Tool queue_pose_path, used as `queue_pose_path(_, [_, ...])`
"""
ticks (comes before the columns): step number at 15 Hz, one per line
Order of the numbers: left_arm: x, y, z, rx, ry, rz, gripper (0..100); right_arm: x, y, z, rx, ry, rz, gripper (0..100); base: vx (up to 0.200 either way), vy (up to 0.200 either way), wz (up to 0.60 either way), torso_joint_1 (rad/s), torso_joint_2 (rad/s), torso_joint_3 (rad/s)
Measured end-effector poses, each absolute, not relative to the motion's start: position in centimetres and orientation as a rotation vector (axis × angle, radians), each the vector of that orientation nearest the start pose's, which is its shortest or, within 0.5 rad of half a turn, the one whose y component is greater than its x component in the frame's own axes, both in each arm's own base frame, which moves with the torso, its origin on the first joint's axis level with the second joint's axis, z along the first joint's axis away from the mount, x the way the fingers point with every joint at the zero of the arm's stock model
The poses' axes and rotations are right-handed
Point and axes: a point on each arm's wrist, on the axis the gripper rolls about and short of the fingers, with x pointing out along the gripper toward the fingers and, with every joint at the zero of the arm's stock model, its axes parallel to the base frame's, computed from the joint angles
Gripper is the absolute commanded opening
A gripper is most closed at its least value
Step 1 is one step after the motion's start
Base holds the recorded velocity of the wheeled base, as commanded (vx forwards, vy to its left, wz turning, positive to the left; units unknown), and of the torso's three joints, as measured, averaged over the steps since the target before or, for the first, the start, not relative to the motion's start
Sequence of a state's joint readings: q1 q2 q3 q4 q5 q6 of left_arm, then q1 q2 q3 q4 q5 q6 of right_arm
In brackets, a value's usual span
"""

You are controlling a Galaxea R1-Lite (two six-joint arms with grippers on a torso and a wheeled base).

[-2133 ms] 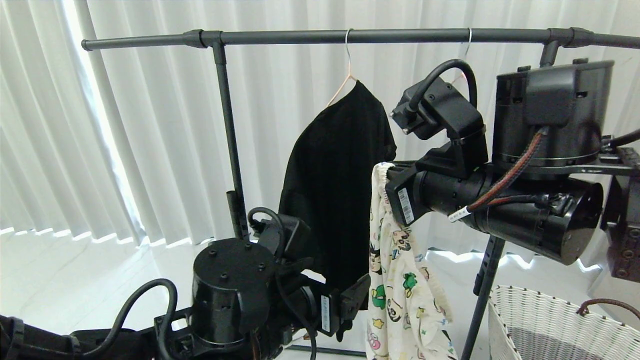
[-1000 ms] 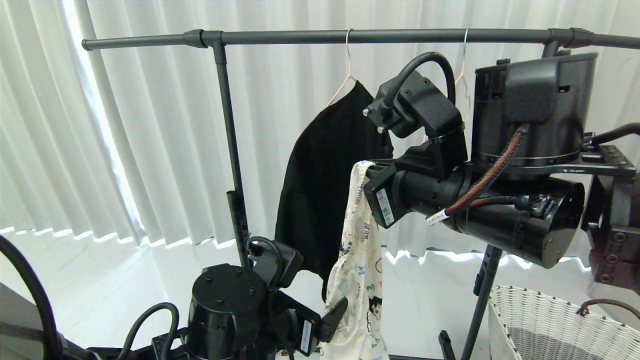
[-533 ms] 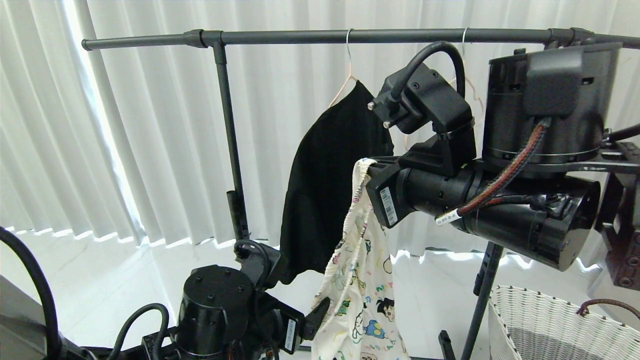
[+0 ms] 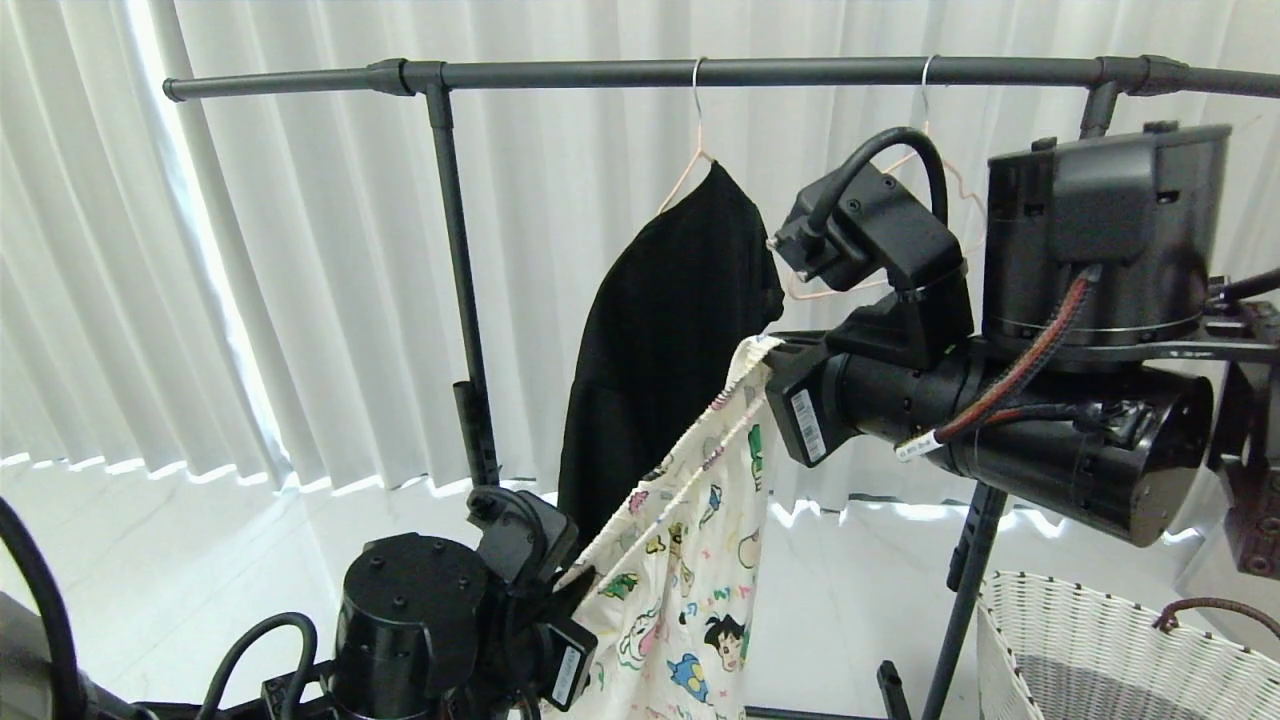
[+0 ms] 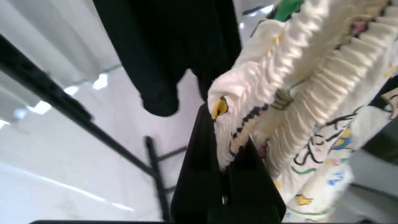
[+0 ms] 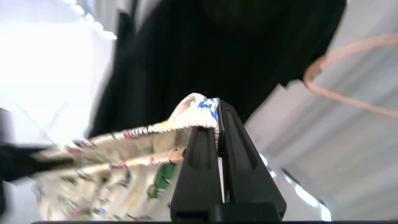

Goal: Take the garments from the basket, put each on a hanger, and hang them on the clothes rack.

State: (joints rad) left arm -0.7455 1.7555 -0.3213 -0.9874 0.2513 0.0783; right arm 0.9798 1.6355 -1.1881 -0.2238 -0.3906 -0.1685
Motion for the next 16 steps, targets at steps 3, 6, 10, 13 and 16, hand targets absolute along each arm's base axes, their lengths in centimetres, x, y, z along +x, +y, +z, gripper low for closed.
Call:
queue_pose_path(3, [18.1,-16.0,10.7,0.284,0.337,-0.519,0,17.8,22.7,26.0,-0.358,0.202,0.554,0,0.000,0.000,0.00,0.000,0.00,0.000])
queue_pose_path(6, [18.2,-16.0,13.7,0.272,0.391,-0.519,0,17.1,19.4,25.7,-0.412,0.302,0.506,0,0.000,0.000,0.00,0.000,0.00,0.000])
queue_pose_path(10, [18.1,-16.6,21.6,0.220,0.484,-0.619,0,16.8,16.3,27.2,-0.387,0.300,0.432,0,0.000,0.000,0.00,0.000,0.00,0.000])
queue_pose_path(13, [16.5,-15.7,28.3,0.146,0.541,-0.757,0,16.8,15.5,29.3,-0.341,0.242,0.405,0,0.000,0.000,0.00,0.000,0.00,0.000])
queue_pose_path(16, [14.9,-14.6,33.6,-0.035,0.544,-0.846,0,16.6,15.1,32.3,-0.313,0.200,0.402,0,0.000,0.000,0.00,0.000,0.00,0.000])
